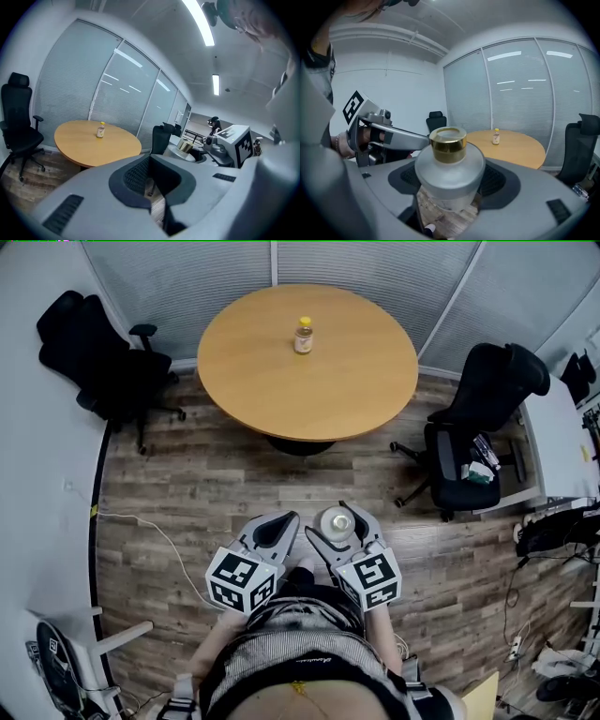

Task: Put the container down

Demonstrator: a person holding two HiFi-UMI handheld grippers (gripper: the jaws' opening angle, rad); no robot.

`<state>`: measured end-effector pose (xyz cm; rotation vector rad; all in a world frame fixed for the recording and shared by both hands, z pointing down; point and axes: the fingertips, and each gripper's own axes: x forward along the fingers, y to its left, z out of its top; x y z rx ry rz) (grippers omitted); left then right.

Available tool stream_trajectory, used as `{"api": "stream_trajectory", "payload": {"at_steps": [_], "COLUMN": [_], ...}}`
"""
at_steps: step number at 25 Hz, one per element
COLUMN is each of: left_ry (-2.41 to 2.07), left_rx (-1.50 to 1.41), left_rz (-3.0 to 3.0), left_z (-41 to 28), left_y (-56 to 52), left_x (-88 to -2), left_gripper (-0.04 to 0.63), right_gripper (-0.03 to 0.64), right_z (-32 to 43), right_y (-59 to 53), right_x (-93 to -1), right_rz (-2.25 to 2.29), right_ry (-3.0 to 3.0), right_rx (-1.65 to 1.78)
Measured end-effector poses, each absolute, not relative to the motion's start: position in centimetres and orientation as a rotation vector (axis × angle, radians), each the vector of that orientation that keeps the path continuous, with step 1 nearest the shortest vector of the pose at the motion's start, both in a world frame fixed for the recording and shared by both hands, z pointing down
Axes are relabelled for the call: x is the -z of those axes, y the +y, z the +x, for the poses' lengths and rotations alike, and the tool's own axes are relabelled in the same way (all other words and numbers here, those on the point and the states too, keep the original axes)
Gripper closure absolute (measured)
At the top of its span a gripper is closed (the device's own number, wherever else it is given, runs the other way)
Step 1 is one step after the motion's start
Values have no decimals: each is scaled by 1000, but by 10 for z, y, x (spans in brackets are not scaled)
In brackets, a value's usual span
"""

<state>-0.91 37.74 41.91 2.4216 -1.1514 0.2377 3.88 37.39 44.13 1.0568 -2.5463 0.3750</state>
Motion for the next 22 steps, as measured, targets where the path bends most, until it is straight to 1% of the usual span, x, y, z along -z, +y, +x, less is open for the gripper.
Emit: {"api": "stream_trajectory", "payload": {"at_steps": [13, 22], "left_ry": [-1216, -1187], "left_rx": [-270, -272], "left_rz": [2376, 2378], "left_z": [-1, -6], "left_y": [376, 348], "left_x": [-429, -435], "left_gripper": [574, 574], "right_gripper": [269, 270], "right_z": [45, 43], "right_y": [366, 344], "right_x": [-441, -443], "right_rz": [984, 1035], "right_ry": [-2594, -2584], "right_rx": [-358, -364]}}
